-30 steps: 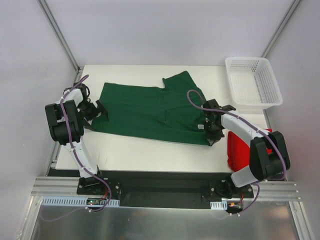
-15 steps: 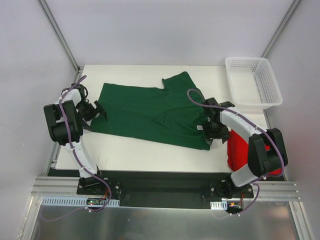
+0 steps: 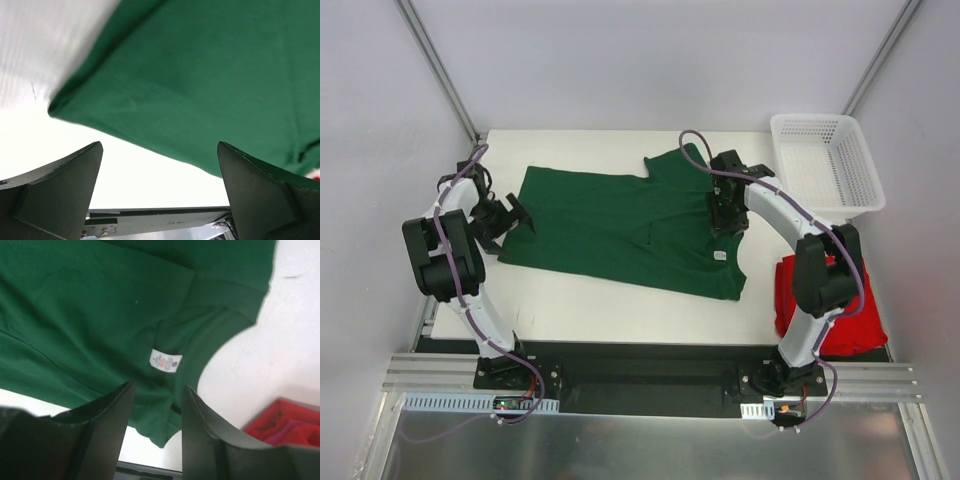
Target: Fold and stack the t-shirts
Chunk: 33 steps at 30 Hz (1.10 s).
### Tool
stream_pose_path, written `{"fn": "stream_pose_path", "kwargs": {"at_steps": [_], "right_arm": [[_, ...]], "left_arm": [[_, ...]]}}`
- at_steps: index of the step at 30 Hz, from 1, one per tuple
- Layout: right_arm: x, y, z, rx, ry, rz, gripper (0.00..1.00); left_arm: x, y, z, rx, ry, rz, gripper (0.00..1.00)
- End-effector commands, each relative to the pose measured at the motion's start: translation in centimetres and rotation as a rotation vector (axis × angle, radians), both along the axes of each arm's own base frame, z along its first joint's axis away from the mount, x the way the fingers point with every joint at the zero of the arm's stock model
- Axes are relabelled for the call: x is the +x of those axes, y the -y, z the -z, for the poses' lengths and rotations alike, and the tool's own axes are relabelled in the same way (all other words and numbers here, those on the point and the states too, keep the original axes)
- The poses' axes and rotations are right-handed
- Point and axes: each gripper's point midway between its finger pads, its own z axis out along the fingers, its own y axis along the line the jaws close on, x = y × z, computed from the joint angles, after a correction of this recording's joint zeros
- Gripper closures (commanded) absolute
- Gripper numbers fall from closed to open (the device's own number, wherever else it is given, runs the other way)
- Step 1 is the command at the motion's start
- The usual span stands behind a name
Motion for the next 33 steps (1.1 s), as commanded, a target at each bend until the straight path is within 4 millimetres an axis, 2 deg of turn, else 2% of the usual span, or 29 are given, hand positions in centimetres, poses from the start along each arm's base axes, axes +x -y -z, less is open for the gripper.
{"fn": "stream_pose_path", "kwargs": {"at_steps": [1, 3, 4, 6, 7, 9, 10, 11, 14, 15, 17, 21, 27, 30, 33], "right_arm": [[2.4, -2.7, 0.6, 0.076, -0.005, -0.045, 0.54], [3.7, -3.6, 0.2, 0.1, 0.018, -0.054, 0.55], [3.8, -4.5, 0.8, 0.132, -0.005, -0.074, 0.55], [4.5, -5.8, 0.6, 0.172, 0.005, -0.097, 0.55], [5.0, -7.3, -0.4, 0.21, 0.024, -0.125, 0.55], [5.5, -8.6, -0.4, 0.226, 0.021, -0.159, 0.54], [6.0, -9.9, -1.3, 0.237, 0.047, -0.183, 0.55], [6.1, -10.3, -0.5, 0.228, 0.029, -0.195, 0.54], [6.2, -11.1, 0.2, 0.224, 0.003, -0.2, 0.55], [6.0, -10.8, 1.3, 0.204, -0.033, -0.188, 0.55], [5.8, -10.4, 2.1, 0.174, -0.049, -0.176, 0.55], [5.6, -8.2, 2.6, 0.091, -0.055, -0.133, 0.55], [5.4, -3.3, 2.9, -0.019, -0.071, -0.023, 0.55], [5.1, -2.0, 3.5, -0.01, -0.1, 0.012, 0.55], [5.0, -1.8, 3.9, -0.016, -0.112, 0.011, 0.56]], "left_arm": [[0.7, 1.7, -5.4, -0.034, 0.168, -0.008, 0.01], [0.6, 2.7, -6.1, -0.056, 0.207, 0.005, 0.01], [0.5, 3.1, -7.1, -0.055, 0.246, 0.007, 0.01], [-0.1, 4.2, -7.2, -0.073, 0.267, 0.017, 0.01], [-0.5, 4.6, -7.9, -0.076, 0.297, 0.021, 0.01], [-1.5, 5.4, -7.5, -0.089, 0.304, 0.024, 0.01], [-1.9, 5.7, -8.0, -0.089, 0.325, 0.028, 0.01], [-2.7, 5.9, -7.4, -0.094, 0.312, 0.028, 0.01], [-4.0, 6.2, -7.2, -0.094, 0.317, 0.04, 0.0], [-4.2, 6.2, -7.1, -0.091, 0.321, 0.05, 0.01], [-4.8, 6.4, -6.9, -0.095, 0.319, 0.055, 0.01], [-5.3, 6.6, -6.8, -0.1, 0.321, 0.058, 0.01], [-5.5, 6.7, -6.7, -0.106, 0.316, 0.059, 0.01], [-5.4, 6.6, -6.7, -0.106, 0.315, 0.056, 0.01], [-5.3, 6.7, -6.6, -0.108, 0.31, 0.056, 0.01]]}}
